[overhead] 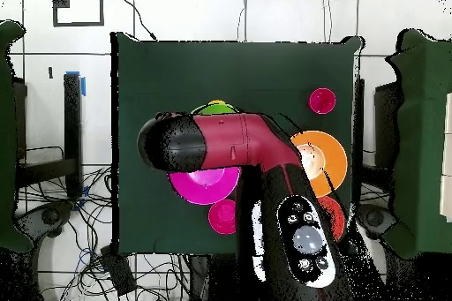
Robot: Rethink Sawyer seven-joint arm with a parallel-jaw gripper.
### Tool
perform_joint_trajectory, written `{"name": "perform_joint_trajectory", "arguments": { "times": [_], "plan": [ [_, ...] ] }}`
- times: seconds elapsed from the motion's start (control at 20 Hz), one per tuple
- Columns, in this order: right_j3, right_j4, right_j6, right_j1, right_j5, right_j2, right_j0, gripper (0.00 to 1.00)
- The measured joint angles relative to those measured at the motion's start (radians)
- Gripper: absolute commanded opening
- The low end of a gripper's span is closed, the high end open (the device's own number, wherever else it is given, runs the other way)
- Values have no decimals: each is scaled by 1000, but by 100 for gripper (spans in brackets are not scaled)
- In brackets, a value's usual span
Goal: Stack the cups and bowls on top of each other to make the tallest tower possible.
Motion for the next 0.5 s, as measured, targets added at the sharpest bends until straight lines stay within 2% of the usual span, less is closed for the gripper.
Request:
{"name": "perform_joint_trajectory", "arguments": {
  "times": [0.5],
  "plan": [
    [1,4,0,35,-48,-33,16,0]
  ]
}}
